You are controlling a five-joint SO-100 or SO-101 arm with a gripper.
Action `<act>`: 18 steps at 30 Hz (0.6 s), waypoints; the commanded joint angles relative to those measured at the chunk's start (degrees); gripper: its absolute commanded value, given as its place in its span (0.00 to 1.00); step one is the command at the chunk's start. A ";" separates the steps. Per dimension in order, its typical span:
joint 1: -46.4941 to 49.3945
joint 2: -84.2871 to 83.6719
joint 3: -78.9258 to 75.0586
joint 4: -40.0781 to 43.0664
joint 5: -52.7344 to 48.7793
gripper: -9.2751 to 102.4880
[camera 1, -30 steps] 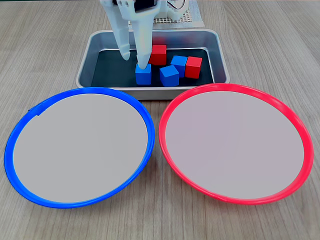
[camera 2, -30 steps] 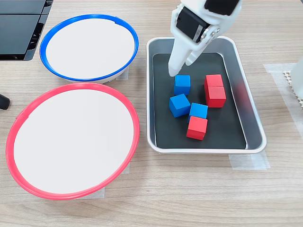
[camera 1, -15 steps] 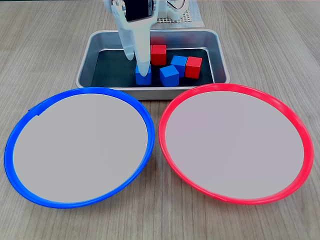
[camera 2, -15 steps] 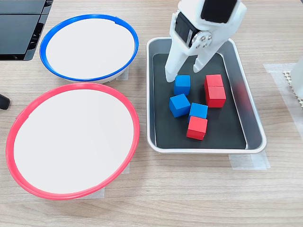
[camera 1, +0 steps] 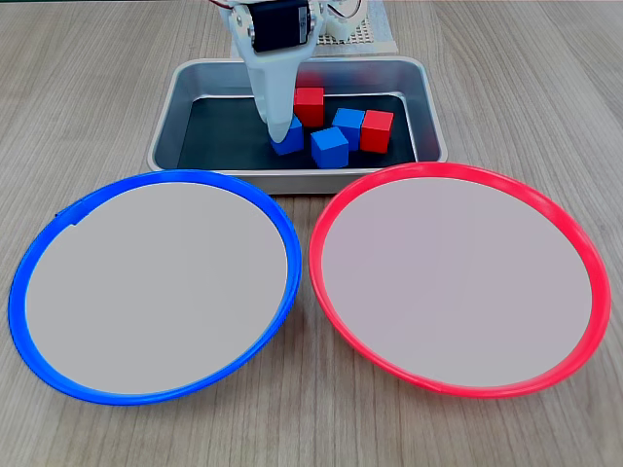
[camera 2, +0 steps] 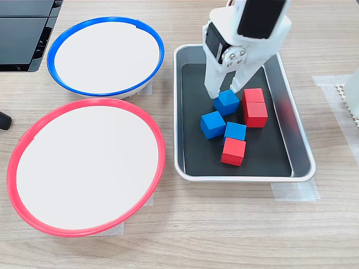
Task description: Move six blocks tray to matching dishes
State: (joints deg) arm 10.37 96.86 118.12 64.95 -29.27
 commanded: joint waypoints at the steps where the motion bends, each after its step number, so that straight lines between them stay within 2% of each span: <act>1: -1.05 0.26 -1.76 0.26 0.00 0.08; 4: -1.32 1.76 -17.49 9.40 -3.69 0.08; 8: 2.37 0.62 -29.53 9.67 -15.38 0.08; 11: 5.71 -1.93 -32.17 3.87 -23.99 0.08; 14: 8.26 -8.00 -31.64 -7.91 -29.44 0.08; 18: 8.79 -17.40 -31.90 -14.85 -33.84 0.08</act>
State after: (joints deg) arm 19.07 81.91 88.15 54.49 -60.73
